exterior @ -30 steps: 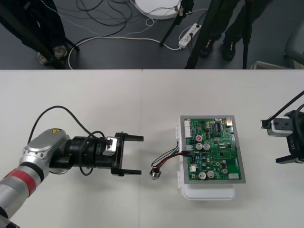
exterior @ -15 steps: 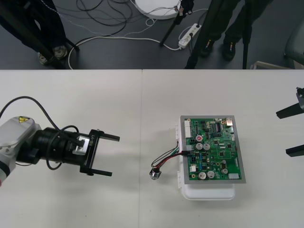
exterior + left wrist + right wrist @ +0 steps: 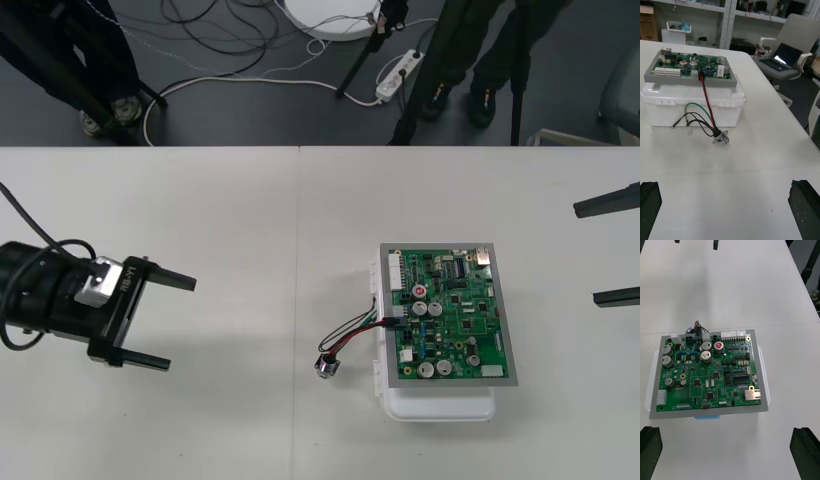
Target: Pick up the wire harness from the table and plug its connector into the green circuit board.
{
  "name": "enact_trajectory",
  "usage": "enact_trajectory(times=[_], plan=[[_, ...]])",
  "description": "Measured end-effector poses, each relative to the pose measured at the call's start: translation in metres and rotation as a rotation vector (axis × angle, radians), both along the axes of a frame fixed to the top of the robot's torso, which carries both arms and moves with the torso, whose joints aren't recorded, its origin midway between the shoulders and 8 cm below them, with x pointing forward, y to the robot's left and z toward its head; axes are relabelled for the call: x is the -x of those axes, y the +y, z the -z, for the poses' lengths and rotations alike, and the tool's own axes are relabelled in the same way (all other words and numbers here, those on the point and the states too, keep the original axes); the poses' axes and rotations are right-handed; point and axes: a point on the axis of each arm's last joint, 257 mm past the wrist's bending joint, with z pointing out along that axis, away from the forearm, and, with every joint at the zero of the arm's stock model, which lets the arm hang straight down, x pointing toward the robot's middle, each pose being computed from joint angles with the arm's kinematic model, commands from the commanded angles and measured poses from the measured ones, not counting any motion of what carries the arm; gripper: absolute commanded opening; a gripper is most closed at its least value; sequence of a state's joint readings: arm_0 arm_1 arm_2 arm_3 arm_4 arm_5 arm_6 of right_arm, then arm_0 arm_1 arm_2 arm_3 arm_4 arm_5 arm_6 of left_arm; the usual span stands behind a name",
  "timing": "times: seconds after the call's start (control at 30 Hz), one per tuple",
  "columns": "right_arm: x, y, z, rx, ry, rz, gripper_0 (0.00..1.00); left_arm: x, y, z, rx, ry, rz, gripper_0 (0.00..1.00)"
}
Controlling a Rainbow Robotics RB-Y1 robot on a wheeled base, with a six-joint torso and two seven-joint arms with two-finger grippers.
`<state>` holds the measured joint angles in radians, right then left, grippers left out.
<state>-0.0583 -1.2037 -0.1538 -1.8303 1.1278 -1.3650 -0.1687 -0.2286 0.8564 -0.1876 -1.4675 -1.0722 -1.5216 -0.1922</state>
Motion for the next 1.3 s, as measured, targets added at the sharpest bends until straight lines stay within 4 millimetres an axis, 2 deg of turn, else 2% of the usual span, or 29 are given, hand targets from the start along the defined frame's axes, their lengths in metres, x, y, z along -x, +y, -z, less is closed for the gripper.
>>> enact_trajectory(times=[0.23,0.5,0.73,0.93,1.3], plan=[[0.012,-0.009,0.001,-0.015,-0.032,-0.06,1.0,0.0,0.023,-0.033,-0.057,-0.041,-0.001,1.0],[0.02,-0.015,-0.003,-0.048,0.002,-0.059,1.0,-0.007,0.05,-0.067,-0.131,0.046,-0.093,1.0],[0.031,-0.012,-0.017,-0.096,-0.017,-0.102,1.0,-0.005,0.068,-0.078,-0.174,0.047,-0.105,1.0],[0.036,0.0,-0.033,-0.187,-0.028,-0.12,1.0,-0.004,0.08,-0.089,-0.202,0.047,-0.114,1.0],[0.036,0.001,-0.039,-0.204,-0.036,-0.121,1.0,-0.002,0.081,-0.102,-0.173,0.055,-0.113,1.0]])
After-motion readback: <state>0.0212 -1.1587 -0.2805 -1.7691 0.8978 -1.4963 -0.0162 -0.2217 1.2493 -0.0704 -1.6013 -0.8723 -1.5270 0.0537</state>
